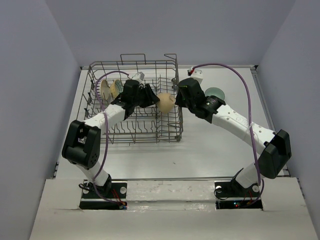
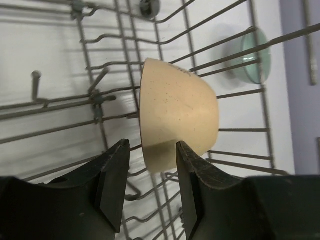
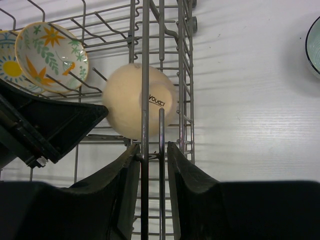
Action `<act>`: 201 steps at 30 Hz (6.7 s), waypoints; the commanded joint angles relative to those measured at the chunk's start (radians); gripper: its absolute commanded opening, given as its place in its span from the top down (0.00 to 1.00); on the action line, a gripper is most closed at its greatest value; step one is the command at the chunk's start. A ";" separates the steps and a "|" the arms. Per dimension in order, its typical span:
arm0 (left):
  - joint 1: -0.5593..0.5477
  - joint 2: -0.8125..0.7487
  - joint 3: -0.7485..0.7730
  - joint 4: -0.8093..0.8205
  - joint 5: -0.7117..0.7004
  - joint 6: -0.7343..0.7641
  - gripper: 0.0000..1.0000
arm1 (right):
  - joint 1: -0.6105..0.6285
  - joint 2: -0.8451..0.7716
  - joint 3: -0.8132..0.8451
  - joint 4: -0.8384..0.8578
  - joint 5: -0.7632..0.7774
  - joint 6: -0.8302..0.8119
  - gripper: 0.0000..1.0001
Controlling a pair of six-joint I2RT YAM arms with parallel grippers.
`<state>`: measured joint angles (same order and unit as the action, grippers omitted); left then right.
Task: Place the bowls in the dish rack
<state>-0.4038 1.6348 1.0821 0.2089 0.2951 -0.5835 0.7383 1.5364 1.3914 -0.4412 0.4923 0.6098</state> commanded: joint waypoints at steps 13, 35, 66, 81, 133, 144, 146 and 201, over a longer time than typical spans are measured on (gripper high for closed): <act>-0.003 0.011 -0.007 -0.115 -0.070 0.067 0.48 | -0.013 -0.010 -0.011 -0.004 0.065 -0.004 0.67; -0.038 -0.237 0.171 -0.315 -0.166 0.174 0.41 | -0.065 -0.082 0.216 -0.036 0.330 -0.097 0.32; -0.038 -0.362 0.038 -0.250 -0.117 0.169 0.39 | -0.677 0.416 0.044 0.050 -0.115 0.139 0.39; -0.081 -0.401 0.070 -0.281 -0.192 0.192 0.39 | -0.695 0.279 0.005 0.081 -0.159 0.113 0.99; -0.932 -0.015 0.579 -0.453 -1.134 1.122 0.27 | -0.133 -0.059 0.549 -0.488 -0.092 -0.186 0.99; -0.899 0.092 0.711 -0.509 -1.084 1.130 0.26 | -0.132 -0.168 0.500 -0.453 -0.086 -0.225 0.99; -0.888 0.111 0.734 -0.522 -1.071 1.127 0.26 | -0.132 -0.185 0.486 -0.442 -0.096 -0.239 0.99; -0.848 0.135 0.791 -0.529 -1.108 1.100 0.78 | -0.132 -0.289 0.414 -0.407 -0.083 -0.265 0.99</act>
<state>-1.2552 1.8317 1.8332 -0.3668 -0.7727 0.5423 0.5972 1.2900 1.7905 -0.9123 0.3885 0.3504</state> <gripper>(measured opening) 0.194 0.076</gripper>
